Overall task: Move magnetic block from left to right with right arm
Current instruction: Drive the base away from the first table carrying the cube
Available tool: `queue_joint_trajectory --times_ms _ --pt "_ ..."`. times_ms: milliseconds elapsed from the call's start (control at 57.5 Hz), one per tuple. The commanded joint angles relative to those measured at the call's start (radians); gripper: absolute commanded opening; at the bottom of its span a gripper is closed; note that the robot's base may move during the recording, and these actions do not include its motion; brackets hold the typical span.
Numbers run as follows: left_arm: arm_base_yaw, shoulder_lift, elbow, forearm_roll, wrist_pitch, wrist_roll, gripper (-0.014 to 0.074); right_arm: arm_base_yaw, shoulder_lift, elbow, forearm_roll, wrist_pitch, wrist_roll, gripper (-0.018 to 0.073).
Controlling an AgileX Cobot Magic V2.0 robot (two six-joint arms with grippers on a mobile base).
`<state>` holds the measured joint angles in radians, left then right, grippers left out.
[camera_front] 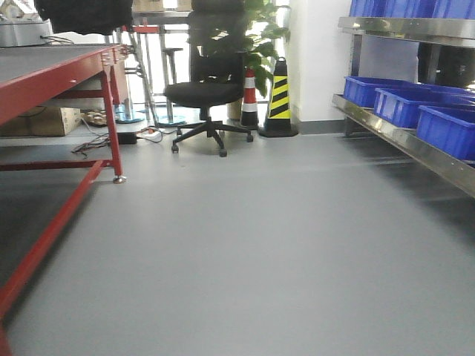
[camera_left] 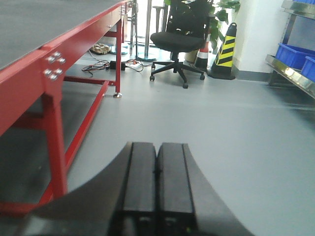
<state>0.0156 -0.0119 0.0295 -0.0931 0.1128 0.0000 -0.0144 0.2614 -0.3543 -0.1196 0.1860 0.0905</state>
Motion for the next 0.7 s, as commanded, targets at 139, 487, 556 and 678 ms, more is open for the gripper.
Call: queue_joint_trajectory --times_ms 139,487,556,678 --pt "0.001 -0.012 0.008 -0.009 -0.087 0.000 -0.0126 -0.006 0.009 -0.028 -0.012 -0.086 -0.007 0.0221" --pt "0.001 -0.012 0.008 -0.009 -0.087 0.000 -0.0126 -0.006 0.009 -0.028 -0.012 -0.086 -0.007 0.0221" --pt "0.001 -0.012 0.008 -0.009 -0.087 0.000 -0.0126 -0.006 0.009 -0.028 -0.012 -0.086 -0.007 0.0221" --pt "0.001 -0.012 0.008 -0.009 -0.087 0.000 -0.0126 -0.006 0.009 -0.028 -0.012 -0.086 -0.007 0.0221"
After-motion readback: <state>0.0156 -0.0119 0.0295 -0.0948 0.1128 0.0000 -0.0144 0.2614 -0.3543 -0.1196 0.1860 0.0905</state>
